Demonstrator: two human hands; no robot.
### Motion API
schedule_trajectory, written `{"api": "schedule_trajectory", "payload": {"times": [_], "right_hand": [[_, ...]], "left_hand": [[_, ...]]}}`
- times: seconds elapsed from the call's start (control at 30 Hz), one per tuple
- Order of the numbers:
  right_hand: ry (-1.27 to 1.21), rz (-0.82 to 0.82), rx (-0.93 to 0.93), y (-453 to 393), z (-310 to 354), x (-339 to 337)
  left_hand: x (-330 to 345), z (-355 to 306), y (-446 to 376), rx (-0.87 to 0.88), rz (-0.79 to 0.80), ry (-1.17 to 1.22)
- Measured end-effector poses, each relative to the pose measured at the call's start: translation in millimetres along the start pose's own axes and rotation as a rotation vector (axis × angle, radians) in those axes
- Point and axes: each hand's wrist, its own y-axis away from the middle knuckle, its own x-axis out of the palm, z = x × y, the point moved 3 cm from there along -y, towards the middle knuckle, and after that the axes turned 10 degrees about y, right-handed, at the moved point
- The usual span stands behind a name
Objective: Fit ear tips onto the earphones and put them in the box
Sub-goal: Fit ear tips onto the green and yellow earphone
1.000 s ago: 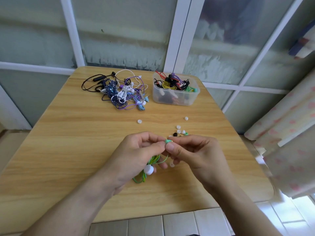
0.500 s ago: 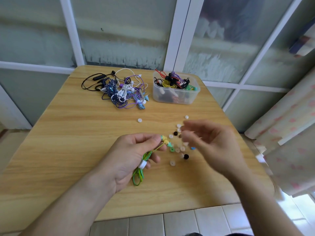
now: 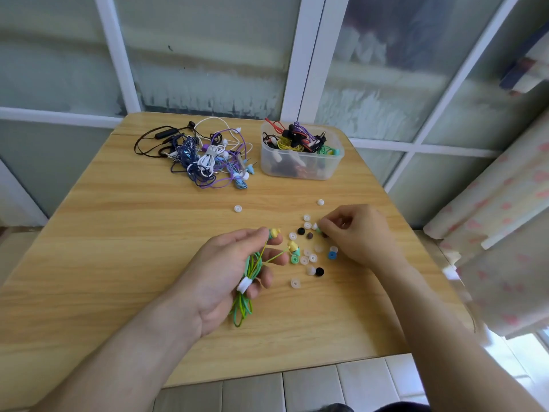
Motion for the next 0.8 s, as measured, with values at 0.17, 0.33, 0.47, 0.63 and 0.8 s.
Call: {"api": "schedule_trajectory", "payload": {"times": [0.17, 0.33, 0.47, 0.63, 0.8], "right_hand": [[0.051, 0.049, -0.039, 1.7, 1.9, 2.4], [0.035, 0.043, -0.038, 4.0, 3.5, 0.5], [0.054, 0.07, -0.061, 8.0, 4.8, -3.0], [0.047, 0.042, -0.066, 9.9, 4.8, -4.2], [-0.511, -0.153, -0.083, 25.7, 14.5, -26.3]], "left_hand": [[0.4, 0.5, -1.1, 0.007, 0.005, -0.019], [2.9, 1.1, 0.0, 0.021, 0.023, -0.048], [1.0, 1.6, 0.6, 0.006, 0.022, -0.046], [-0.4, -0.2, 1.9, 0.023, 0.016, -0.057], [-1.2, -2.0, 3.2, 0.083, 0.005, -0.085]]}}
